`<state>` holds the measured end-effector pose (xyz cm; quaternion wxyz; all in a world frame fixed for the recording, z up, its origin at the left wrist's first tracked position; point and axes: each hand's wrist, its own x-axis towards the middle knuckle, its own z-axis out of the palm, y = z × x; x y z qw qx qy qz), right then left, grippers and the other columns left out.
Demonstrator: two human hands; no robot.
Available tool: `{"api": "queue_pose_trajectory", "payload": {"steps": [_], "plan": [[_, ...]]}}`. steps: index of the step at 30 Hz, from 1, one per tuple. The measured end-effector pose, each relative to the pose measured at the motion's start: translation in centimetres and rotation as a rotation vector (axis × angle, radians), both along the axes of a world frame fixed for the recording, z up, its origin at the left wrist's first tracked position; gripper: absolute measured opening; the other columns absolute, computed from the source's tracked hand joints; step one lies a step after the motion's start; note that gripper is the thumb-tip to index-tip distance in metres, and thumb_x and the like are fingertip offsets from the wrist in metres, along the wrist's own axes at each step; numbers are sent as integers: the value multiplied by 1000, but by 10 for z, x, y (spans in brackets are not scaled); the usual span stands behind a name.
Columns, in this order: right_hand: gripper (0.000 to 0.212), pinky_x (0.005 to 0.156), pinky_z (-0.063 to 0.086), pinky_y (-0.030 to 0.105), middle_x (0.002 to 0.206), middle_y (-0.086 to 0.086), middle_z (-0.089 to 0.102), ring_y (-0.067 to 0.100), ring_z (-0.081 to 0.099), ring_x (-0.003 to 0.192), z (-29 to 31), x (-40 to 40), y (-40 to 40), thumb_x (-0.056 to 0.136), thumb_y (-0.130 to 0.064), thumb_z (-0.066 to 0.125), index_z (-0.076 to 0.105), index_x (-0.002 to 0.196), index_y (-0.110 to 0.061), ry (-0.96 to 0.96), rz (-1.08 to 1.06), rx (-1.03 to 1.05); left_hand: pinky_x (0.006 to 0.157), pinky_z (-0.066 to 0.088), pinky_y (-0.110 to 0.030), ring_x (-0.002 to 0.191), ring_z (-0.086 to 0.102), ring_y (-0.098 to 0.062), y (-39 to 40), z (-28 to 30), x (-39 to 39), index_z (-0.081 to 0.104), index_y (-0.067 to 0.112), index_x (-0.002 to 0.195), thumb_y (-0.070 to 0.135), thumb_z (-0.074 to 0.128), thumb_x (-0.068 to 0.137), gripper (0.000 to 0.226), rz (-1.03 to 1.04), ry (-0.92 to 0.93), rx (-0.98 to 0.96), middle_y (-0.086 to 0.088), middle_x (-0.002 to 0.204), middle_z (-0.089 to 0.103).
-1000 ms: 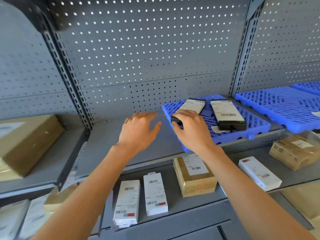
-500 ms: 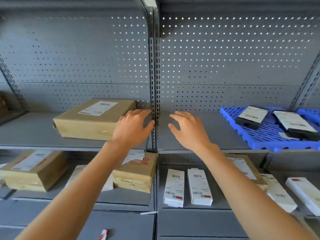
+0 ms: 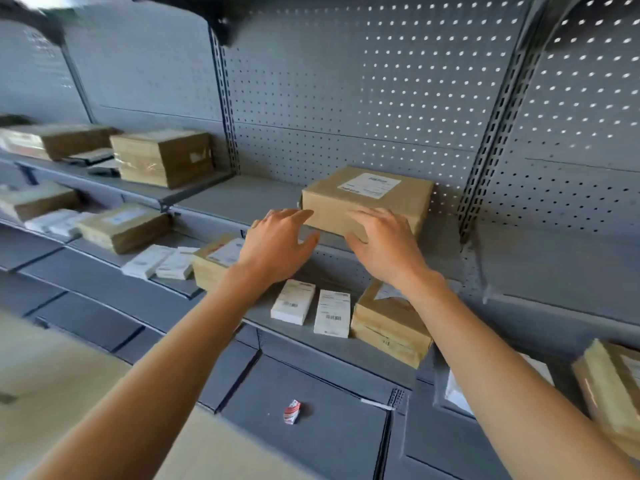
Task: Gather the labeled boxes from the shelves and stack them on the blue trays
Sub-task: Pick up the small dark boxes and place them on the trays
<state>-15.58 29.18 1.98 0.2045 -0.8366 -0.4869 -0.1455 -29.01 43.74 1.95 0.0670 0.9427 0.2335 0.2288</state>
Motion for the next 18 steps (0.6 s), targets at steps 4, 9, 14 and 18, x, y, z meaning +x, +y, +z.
{"api": "queue_pose_trajectory", "payload": {"steps": [4,9,14,18], "plan": [[42,110,39,45,143,2,57,25,48,133,-3,-26,53,99,-34,56,58,138,-19,9,99,-4,112,38,-49,142,38,-23,44,-8,-36,48,27,147,50,50,100,52,110,-8,-22,0,151,50],[45,114,35,43,150,2,50,22,43,140,-4,-43,118,100,-36,55,53,143,-23,30,214,10,112,39,-50,142,39,-23,93,-11,-69,46,29,147,53,48,100,53,230,13,-16,2,151,49],[45,113,33,41,152,1,47,20,40,141,-2,-51,183,102,-36,52,51,145,-23,37,324,23,105,46,-51,135,47,-23,141,-6,-90,51,28,144,51,50,99,51,345,3,-12,2,147,54],[44,112,31,39,152,1,47,19,39,141,-3,-57,236,102,-35,50,51,145,-22,52,414,24,100,50,-48,128,54,-23,178,-10,-107,53,27,143,50,51,99,50,415,-10,2,4,143,57]]}}
